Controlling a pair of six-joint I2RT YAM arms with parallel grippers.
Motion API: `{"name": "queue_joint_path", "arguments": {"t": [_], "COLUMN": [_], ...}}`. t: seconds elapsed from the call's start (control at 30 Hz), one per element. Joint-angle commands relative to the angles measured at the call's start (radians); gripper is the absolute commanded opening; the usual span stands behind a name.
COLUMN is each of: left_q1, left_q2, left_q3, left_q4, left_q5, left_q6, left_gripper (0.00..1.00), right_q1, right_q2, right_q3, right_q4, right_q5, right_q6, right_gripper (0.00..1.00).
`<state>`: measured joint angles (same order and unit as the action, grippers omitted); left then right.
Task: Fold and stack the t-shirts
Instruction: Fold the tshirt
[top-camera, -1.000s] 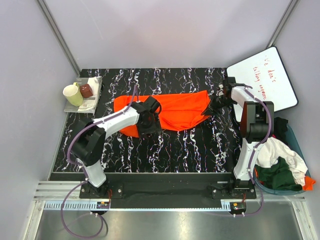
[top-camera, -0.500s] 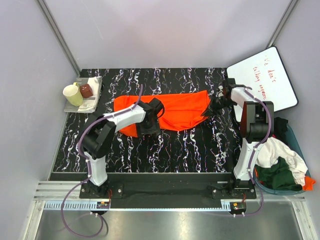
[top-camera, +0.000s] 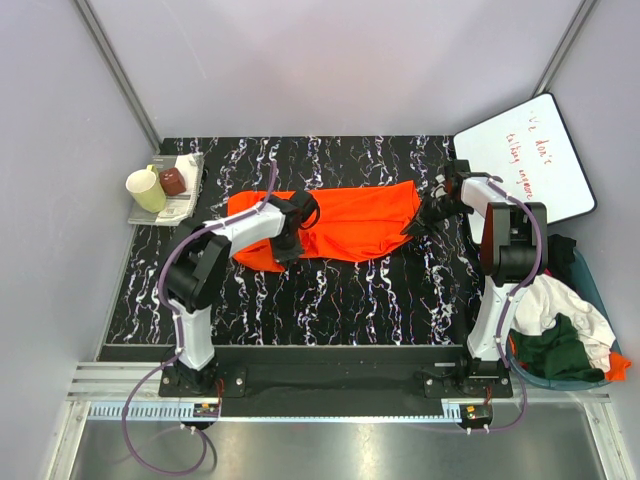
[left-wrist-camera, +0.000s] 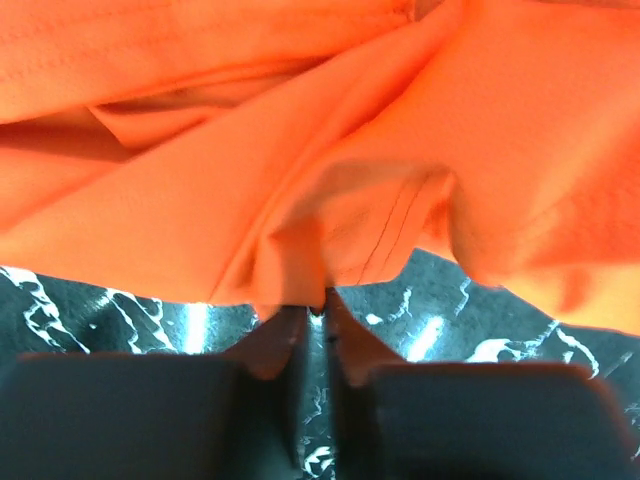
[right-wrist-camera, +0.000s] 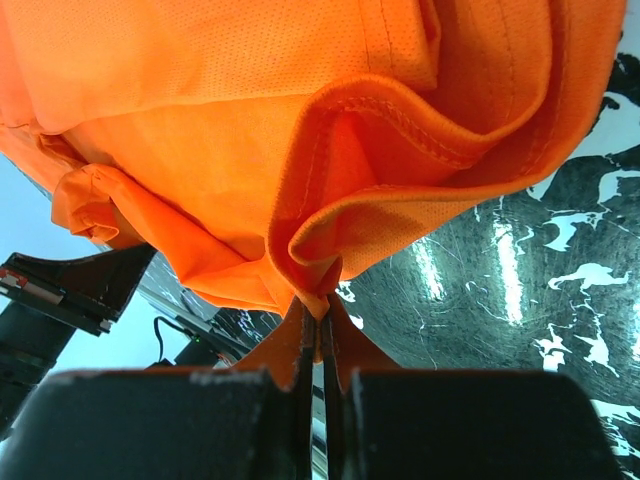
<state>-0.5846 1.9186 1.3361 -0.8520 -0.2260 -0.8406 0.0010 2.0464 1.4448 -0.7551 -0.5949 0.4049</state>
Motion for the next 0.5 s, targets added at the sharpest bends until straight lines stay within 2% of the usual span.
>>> {"name": "queue_joint_path", "arguments": {"t": [0.0, 0.3, 0.47], "left_q1": [0.014, 0.034, 0.084], "left_q2": [0.000, -0.119, -0.161], "left_q3": [0.038, 0.032, 0.022], "left_q4": [-0.002, -0.009, -0.022], "left_q5": [-0.052, -0.104, -0.142], "left_q6": [0.014, 0.035, 0.052], "left_gripper": [0.00, 0.00, 0.00], "right_q1": [0.004, 0.005, 0.005], "right_q2": [-0.048, -0.051, -0.051], "right_q3": [-0.003, -0.012, -0.011], "right_q4": [0.010, 0.010, 0.011], "right_q5": [-0.029, -0.031, -0.036], "right_q6": [-0.002, -0.002, 0.000], "right_gripper": [0.00, 0.00, 0.00]}}
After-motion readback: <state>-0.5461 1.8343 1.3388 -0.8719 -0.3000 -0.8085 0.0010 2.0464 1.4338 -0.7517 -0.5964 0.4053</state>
